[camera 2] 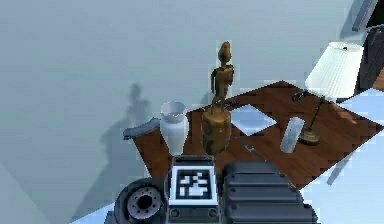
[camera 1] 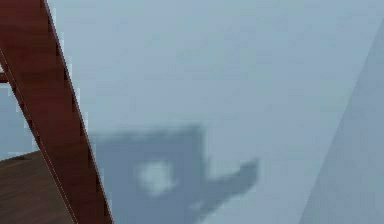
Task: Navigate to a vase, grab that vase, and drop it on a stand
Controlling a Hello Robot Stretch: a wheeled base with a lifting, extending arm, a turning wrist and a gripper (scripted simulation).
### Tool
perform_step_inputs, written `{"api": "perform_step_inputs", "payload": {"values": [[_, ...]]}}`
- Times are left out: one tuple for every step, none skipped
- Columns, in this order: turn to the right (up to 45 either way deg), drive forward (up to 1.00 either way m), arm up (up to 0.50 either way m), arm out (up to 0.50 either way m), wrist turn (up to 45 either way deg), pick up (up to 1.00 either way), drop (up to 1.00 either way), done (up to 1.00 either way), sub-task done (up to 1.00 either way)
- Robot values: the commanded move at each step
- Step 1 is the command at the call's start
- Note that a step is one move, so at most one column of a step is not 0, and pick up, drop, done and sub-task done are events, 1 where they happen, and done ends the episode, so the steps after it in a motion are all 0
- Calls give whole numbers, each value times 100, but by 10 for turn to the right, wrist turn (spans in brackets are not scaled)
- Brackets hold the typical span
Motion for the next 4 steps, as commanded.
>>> {"api": "perform_step_inputs", "payload": {"values": [[0,0,0,44,0,0,0,0,0],[0,0,0,0,450,0,0,0,0],[0,0,0,0,450,0,0,0,0],[0,0,0,0,450,0,0,0,0]]}}
